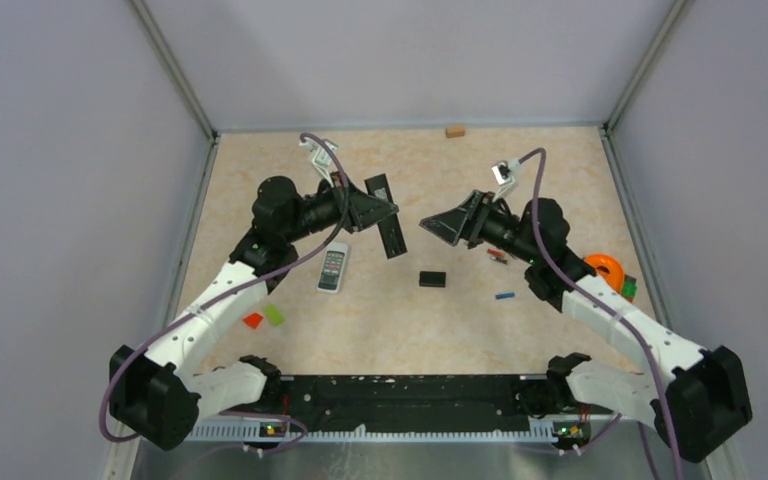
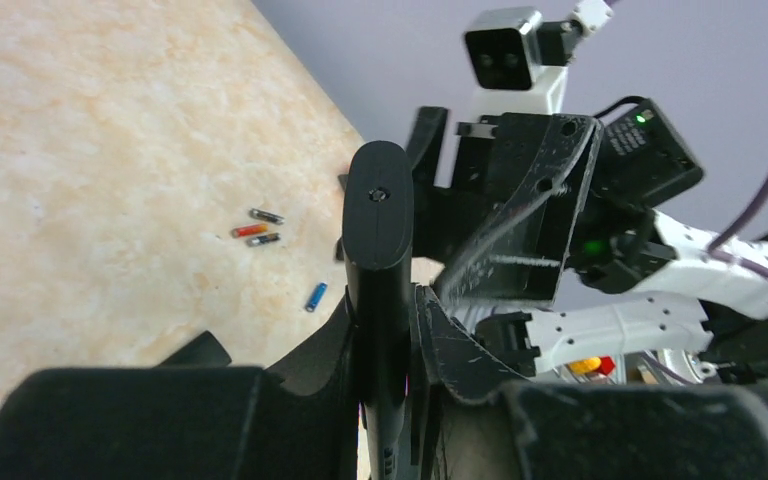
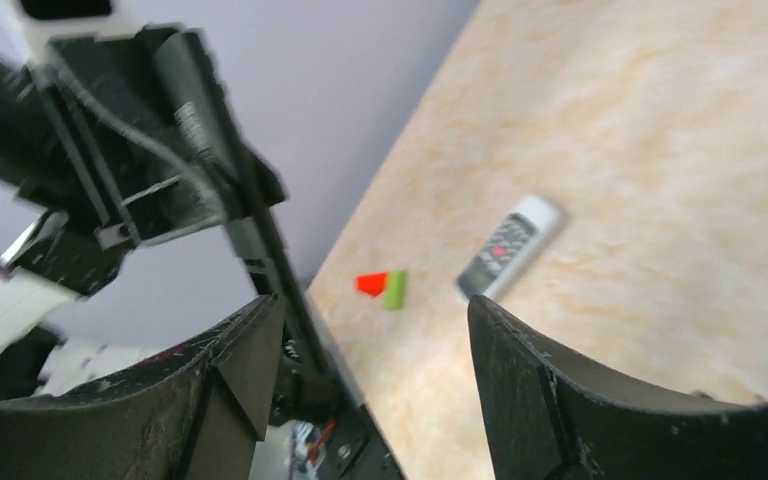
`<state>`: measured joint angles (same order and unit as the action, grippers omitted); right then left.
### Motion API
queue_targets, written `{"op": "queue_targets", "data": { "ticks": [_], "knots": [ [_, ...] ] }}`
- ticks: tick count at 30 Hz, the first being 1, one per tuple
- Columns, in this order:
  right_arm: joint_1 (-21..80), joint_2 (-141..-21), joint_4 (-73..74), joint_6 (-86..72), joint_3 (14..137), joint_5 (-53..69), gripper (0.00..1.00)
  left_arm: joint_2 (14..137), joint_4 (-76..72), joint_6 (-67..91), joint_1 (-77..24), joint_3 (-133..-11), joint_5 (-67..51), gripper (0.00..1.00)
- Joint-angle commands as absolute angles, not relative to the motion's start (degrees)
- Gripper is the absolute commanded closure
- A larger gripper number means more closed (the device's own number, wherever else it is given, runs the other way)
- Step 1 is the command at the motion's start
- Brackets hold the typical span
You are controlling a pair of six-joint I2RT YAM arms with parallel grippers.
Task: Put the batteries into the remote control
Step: Adjust the remote control, then pick up the battery from the center of the board.
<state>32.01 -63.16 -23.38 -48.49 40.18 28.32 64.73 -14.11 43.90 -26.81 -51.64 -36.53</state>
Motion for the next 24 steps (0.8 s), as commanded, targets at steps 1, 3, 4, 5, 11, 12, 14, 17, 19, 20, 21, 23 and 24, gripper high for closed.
{"op": "queue_targets", "data": {
  "ticks": [1,3,4,5,11,12,14,17,19,20,21,23,24],
  "knots": [
    [29.62,-56.88,3.77,-40.21,43.94,10.34,0.34,61.98,-13.48,39.06,-26.21,-51.84,-32.43,1.00],
    [29.46,-57.35,13.59,-40.26,46.15,2.22,0.37,61.78,-13.01,38.43,-26.10,-51.69,-31.32,1.00],
    [29.44,-57.93,17.23,-40.75,46.63,-2.55,0.39,61.68,-12.81,38.27,-26.10,-51.63,-30.57,1.00],
    [29.38,-58.63,20.97,-41.84,46.95,-6.26,0.40,61.70,-12.60,38.31,-26.10,-51.54,-29.81,1.00],
    [29.15,-61.66,32.99,-49.31,44.26,-16.01,0.45,62.09,-11.80,38.22,-26.10,-51.12,-27.08,1.00],
    [29.03,-61.74,33.42,-50.10,43.50,-16.41,0.45,62.20,-11.78,38.19,-26.10,-50.99,-27.06,1.00],
    [28.57,-61.75,33.13,-50.94,41.56,-16.77,0.45,62.31,-11.77,38.21,-26.05,-50.81,-27.14,1.00],
    [27.56,-62.14,32.36,-51.13,39.34,-17.24,0.45,62.46,-11.61,38.17,-26.06,-50.55,-27.28,1.00],
    [26.67,-63.22,32.58,-50.25,38.74,-16.99,0.45,62.55,-11.47,38.05,-26.03,-50.54,-27.77,1.00],
    [26.34,-63.72,32.99,-50.12,38.56,-17.15,0.45,62.58,-11.51,37.97,-26.09,-50.54,-28.23,1.00],
    [26.11,-64.20,33.35,-50.30,38.27,-17.46,0.45,62.60,-11.62,37.83,-26.06,-50.54,-28.83,1.00],
    [25.65,-64.73,33.34,-52.13,37.09,-18.66,0.45,62.65,-12.36,37.56,-26.10,-50.47,-30.68,1.00],
    [25.11,-64.89,32.48,-52.86,36.14,-18.72,0.46,62.66,-13.03,37.53,-26.10,-50.35,-31.84,1.00]
  ]
}}
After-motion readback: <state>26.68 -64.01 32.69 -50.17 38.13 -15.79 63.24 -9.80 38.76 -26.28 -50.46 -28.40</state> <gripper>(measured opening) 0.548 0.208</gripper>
